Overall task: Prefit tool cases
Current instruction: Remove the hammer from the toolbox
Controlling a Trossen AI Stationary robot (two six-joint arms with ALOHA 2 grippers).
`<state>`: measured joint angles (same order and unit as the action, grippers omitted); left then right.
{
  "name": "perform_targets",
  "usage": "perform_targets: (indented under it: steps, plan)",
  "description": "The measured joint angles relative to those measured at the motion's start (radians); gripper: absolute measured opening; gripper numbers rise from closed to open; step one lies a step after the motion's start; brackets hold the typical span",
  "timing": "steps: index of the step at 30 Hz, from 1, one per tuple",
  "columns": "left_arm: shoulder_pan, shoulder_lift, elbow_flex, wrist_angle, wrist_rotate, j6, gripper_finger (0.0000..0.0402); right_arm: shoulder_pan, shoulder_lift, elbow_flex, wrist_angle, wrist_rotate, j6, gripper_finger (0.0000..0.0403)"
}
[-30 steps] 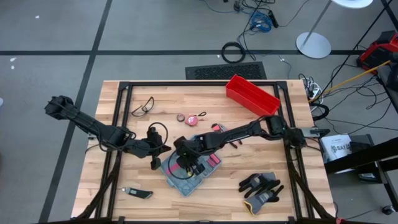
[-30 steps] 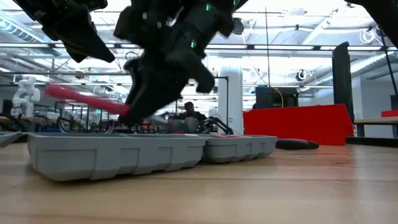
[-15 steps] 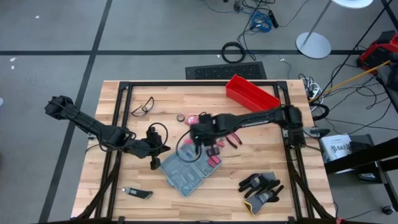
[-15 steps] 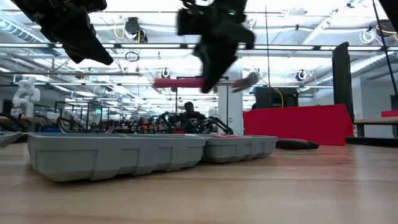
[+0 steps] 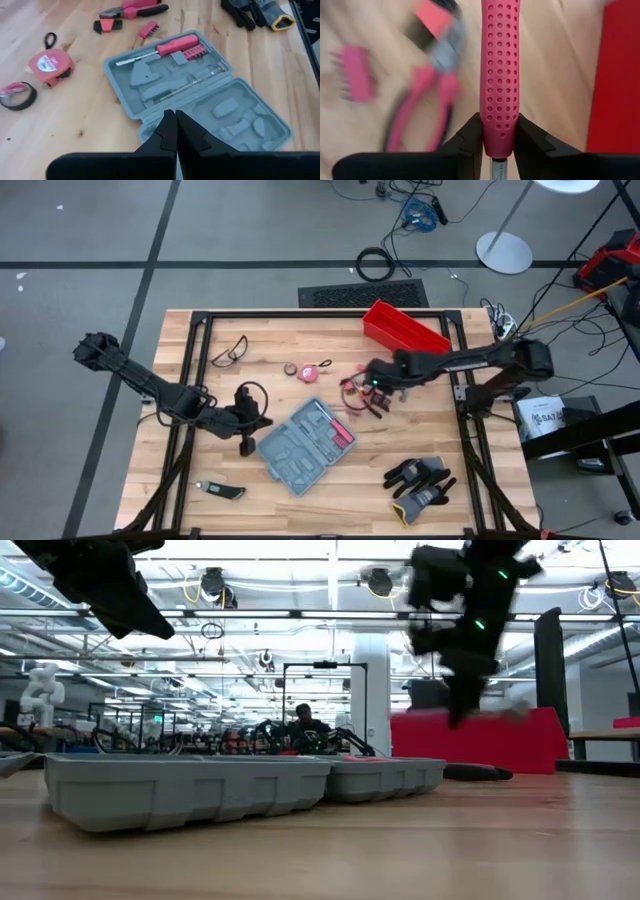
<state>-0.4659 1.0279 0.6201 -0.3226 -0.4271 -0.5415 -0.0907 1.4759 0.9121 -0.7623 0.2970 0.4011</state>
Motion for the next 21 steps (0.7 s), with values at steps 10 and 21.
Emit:
perform_targets:
  steps: [10,21]
  plan:
    - [0.001,0.000,0.000,0.008,-0.053,0.000,0.0001,0.027,-0.036,-0.235,0.161,-0.015,0.190,0.0073]
    - [0.001,0.000,0.000,0.008,-0.053,-0.002,0.0001,0.027,-0.038,-0.228,0.150,-0.023,0.268,0.0241]
